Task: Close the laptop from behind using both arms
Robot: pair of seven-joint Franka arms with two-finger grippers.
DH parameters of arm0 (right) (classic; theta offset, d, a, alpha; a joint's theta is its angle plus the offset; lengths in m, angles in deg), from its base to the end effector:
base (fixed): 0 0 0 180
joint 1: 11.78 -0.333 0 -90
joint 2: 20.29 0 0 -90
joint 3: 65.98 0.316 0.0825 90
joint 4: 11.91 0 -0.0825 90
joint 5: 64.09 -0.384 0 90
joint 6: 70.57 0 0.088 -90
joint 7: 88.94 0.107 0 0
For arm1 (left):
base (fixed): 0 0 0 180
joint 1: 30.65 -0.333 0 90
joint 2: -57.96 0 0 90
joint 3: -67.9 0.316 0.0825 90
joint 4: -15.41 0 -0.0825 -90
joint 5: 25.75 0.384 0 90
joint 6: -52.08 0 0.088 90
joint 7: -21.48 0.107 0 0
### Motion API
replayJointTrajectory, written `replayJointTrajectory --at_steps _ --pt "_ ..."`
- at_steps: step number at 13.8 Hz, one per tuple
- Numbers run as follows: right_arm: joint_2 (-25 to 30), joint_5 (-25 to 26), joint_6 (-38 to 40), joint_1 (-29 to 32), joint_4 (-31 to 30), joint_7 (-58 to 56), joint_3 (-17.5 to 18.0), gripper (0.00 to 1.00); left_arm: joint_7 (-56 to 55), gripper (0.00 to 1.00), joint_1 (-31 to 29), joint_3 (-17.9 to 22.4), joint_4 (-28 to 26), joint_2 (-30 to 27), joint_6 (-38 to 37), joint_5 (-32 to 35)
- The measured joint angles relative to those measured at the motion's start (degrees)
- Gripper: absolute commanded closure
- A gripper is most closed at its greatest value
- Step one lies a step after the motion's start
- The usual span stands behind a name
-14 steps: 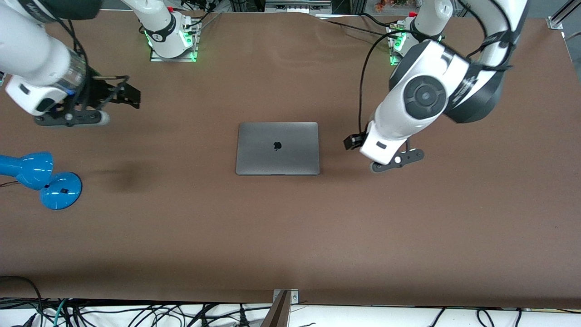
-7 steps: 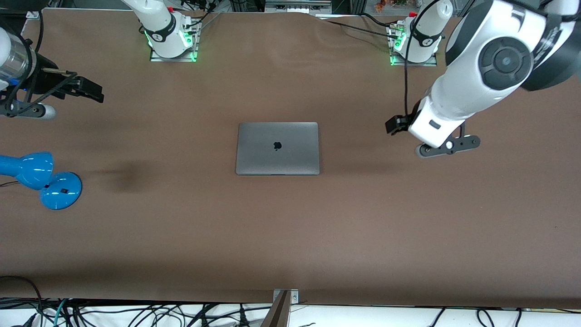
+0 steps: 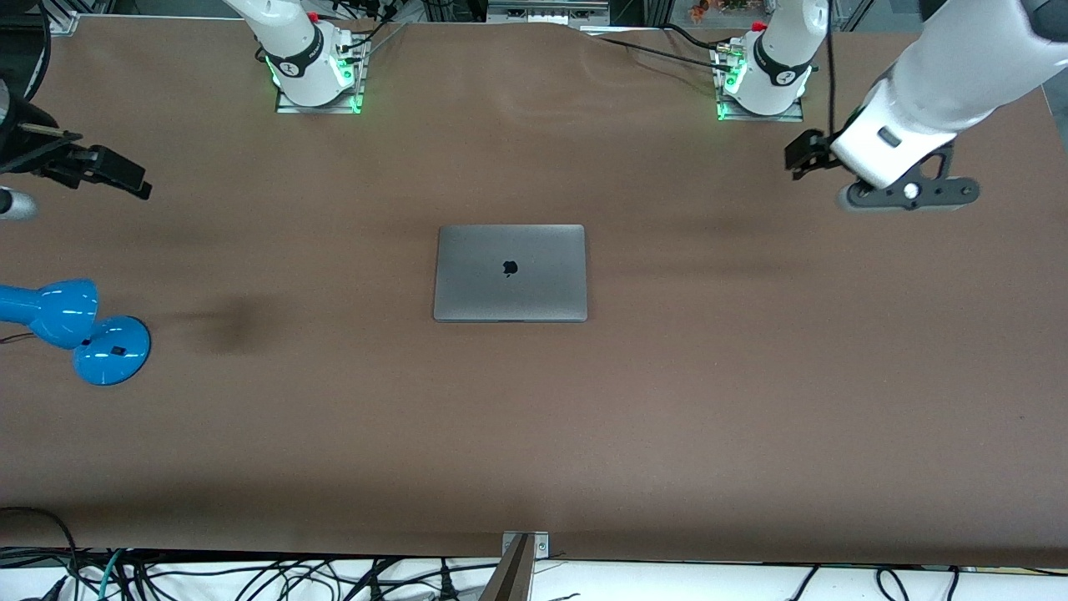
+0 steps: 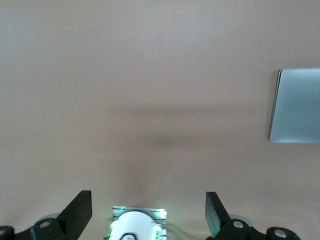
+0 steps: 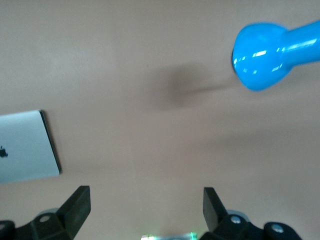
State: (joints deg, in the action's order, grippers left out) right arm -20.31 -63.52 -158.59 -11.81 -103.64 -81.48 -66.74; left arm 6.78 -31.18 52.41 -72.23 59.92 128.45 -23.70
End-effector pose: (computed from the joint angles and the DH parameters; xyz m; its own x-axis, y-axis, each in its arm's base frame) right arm 0.5497 -0.0081 0.6072 0.9877 -0.1428 -0.0632 -0.1419 -0.9897 0.0183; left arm 0.5211 -0.1319 0.6076 0.9769 0.0080 -0.2134 -0.0100 -0.9965 -0.0835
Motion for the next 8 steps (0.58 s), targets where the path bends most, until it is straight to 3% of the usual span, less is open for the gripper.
replayJointTrajectory --at_steps 4,8 --pt "0.0 0.0 -1.7 0.0 -0.4 -0.5 0.0 0.0 5.4 0.0 1.2 6.9 -5.9 -5.1 1.7 -4.1" --pt "0.0 0.0 -2.7 0.0 -0.5 -0.6 0.0 0.0 10.0 0.0 1.8 9.1 -8.0 -5.7 4.8 -4.8"
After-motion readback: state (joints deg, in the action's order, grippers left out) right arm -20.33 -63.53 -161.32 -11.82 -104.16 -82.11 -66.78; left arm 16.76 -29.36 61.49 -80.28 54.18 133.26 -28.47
